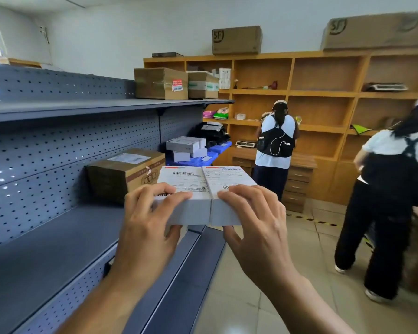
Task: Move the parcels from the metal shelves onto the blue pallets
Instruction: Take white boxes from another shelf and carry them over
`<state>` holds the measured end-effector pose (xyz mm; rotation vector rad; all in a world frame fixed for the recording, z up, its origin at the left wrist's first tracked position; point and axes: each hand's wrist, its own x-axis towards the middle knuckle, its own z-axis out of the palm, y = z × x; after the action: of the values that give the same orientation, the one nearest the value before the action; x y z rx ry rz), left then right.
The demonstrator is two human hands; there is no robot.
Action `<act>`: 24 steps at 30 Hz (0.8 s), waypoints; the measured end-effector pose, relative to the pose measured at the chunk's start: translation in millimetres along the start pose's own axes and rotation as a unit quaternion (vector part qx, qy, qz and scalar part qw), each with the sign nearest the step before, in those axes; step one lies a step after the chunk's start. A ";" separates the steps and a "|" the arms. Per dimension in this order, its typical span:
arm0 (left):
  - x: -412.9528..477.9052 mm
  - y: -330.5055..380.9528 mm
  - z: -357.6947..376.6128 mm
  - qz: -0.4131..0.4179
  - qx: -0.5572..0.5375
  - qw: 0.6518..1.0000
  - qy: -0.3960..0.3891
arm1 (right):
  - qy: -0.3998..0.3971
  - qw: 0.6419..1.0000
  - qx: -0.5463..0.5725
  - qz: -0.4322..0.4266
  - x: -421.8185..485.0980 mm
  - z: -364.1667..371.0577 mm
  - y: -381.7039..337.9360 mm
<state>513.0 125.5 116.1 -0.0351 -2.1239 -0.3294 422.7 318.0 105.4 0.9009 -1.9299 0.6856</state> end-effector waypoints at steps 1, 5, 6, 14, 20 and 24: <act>8.5 -8.8 10.1 0.002 -0.005 1.000 -0.001 | -0.001 1.000 -0.006 -0.002 6.5 9.4 7.1; 42.7 -40.8 46.6 0.006 -0.009 1.000 -0.007 | -0.001 1.000 -0.013 -0.001 35.4 45.1 33.3; 51.8 -50.5 55.1 0.008 -0.011 1.000 -0.007 | -0.002 1.000 -0.012 0.001 43.6 55.9 38.8; 95.9 -102.6 111.9 0.007 -0.019 1.000 0.005 | 0.007 0.999 -0.033 -0.008 80.6 121.8 76.1; 114.1 -134.9 142.7 0.008 -0.021 1.000 -0.015 | 0.000 0.999 -0.055 0.000 86.5 156.7 107.4; 126.8 -155.4 163.5 0.002 -0.009 1.000 -0.013 | -0.009 0.998 -0.051 0.018 92.8 181.3 126.3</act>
<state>285.4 3.2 103.6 -0.0549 -2.1464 -0.3477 201.5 227.3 88.2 0.8122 -1.9838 0.5953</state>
